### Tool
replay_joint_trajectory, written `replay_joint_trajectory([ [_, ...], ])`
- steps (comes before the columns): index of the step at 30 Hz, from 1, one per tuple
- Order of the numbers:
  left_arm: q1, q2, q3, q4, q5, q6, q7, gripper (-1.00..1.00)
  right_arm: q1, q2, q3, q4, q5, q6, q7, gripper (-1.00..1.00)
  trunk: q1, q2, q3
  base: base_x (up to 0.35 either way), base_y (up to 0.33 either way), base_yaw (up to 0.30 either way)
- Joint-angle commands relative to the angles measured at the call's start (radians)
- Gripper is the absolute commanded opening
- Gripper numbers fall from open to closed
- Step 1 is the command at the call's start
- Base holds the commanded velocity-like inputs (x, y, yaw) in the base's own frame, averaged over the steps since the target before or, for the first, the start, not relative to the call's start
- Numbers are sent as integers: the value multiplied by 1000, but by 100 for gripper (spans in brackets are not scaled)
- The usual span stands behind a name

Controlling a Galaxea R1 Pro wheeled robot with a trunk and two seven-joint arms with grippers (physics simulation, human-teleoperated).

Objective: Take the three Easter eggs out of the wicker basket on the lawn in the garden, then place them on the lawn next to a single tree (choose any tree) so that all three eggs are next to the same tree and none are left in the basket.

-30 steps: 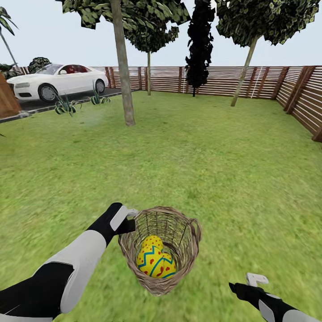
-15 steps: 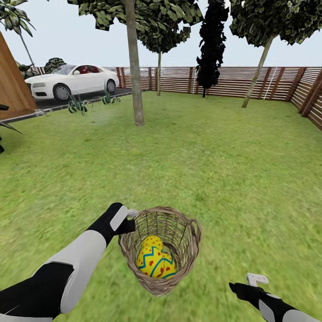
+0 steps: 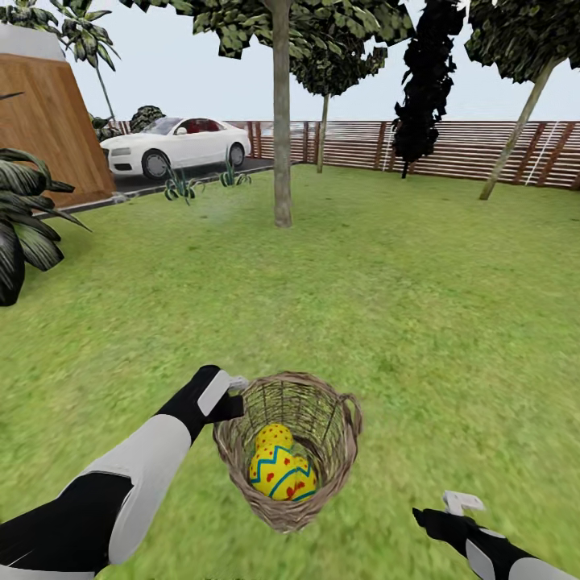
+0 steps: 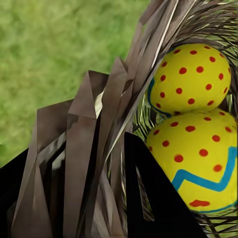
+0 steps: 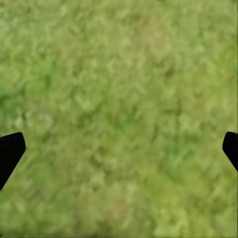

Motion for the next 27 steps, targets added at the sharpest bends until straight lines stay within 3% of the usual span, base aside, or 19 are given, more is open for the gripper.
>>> replay_joint_trajectory([
  [1, -1, 0, -6, -1, 18, 0, 8, -100, 0, -1, -9, 1, 10, -4, 3, 100, -4, 7, 2, 0, 0, 292],
  [5, -1, 1, -6, -1, 18, -1, 8, -100, 0, -2, -9, 1, 10, -3, 3, 100, -19, 35, 15, 0, 0, 110],
  [14, -1, 3, -6, -1, 18, -5, 7, -100, -1, -2, -8, 2, 10, -2, 3, 100, -19, 35, 15, 10, 0, 1],
  [27, -1, 4, -6, -5, 18, -5, 7, -100, 0, -2, -9, 2, 10, -2, 3, 100, -19, 35, 15, 317, 0, 0],
])
